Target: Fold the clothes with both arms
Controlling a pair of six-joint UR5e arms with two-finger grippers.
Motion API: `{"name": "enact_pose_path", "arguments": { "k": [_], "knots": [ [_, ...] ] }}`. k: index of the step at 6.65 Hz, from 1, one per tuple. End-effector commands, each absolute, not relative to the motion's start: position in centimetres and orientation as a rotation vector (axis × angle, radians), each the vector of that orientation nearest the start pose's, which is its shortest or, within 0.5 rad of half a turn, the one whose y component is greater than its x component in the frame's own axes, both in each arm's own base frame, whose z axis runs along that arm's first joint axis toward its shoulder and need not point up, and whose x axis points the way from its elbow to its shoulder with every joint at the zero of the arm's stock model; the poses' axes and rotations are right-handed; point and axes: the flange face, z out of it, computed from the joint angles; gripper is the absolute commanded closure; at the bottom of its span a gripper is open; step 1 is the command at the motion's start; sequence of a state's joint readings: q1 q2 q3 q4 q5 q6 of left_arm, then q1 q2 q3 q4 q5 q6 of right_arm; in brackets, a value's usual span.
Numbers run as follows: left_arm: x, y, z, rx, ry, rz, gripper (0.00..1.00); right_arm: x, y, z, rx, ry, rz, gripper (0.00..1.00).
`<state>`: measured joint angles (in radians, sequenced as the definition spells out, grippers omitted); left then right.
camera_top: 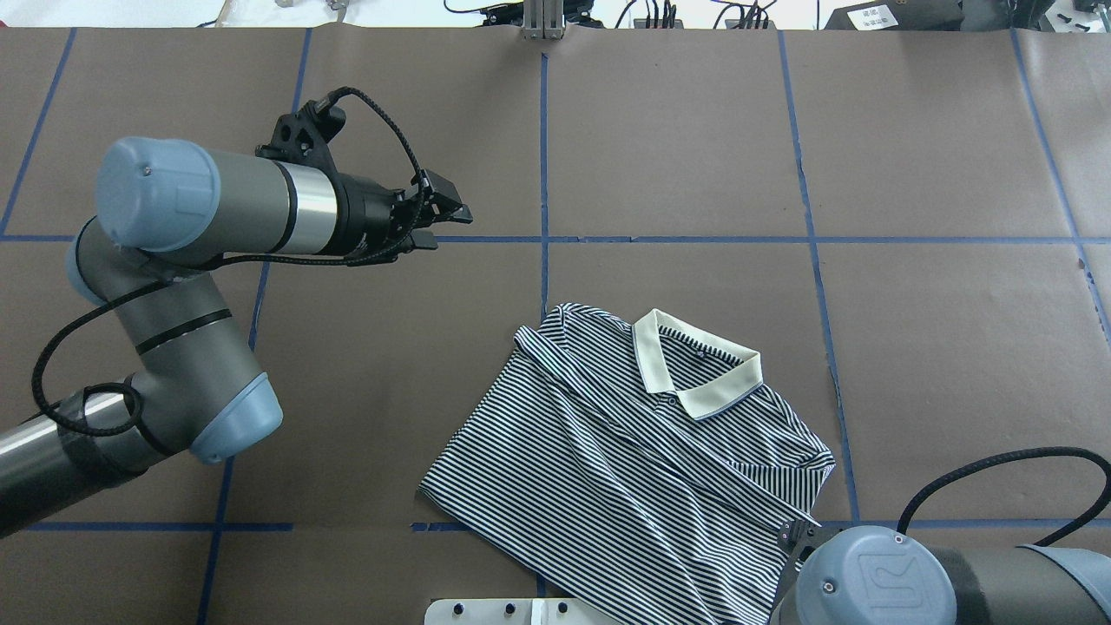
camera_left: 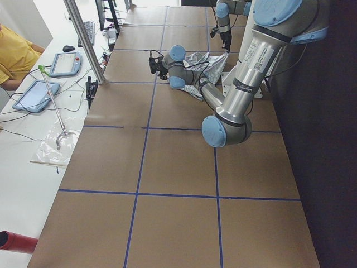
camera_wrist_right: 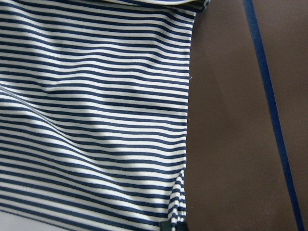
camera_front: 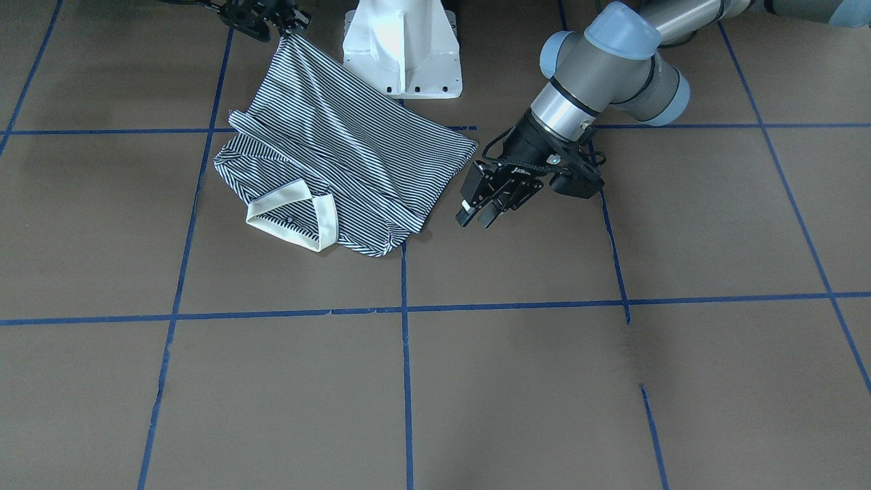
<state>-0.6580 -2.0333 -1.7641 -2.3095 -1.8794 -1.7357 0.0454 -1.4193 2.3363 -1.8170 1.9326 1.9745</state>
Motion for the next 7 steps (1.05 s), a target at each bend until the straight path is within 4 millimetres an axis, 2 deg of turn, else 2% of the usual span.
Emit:
{"name": "enact_pose_path", "arguments": {
  "k": [1,2,3,4,5,6,7],
  "knots": [
    [42.0,-37.8,22.6,-0.057,1.285,-0.441,0.24,-41.7,-17.6,26.7,-0.420,-0.637,0.438,0.00],
    [44.8,-34.9,23.5,-0.082,1.179,-0.437,0.24,-39.7,-22.3,24.7,-0.392,-0.706,0.533,0.00],
    [47.5,-32.6,25.0,-0.079,1.105,-0.427,0.24,-37.8,-25.6,22.6,-0.365,-0.774,0.596,0.00],
    [49.2,-30.8,26.0,-0.096,1.022,-0.430,0.23,-37.0,-27.6,21.4,-0.337,-0.811,0.634,0.00],
    [51.2,-28.0,26.8,-0.127,0.985,-0.433,0.24,-37.2,-28.4,21.9,-0.329,-0.797,0.649,0.00],
    [52.5,-26.5,27.2,-0.144,0.945,-0.421,0.25,-37.3,-28.4,22.0,-0.329,-0.796,0.650,0.00],
    [52.9,-26.5,27.7,-0.130,0.926,-0.428,0.26,-37.4,-28.4,22.1,-0.331,-0.791,0.654,0.00]
  ]
}}
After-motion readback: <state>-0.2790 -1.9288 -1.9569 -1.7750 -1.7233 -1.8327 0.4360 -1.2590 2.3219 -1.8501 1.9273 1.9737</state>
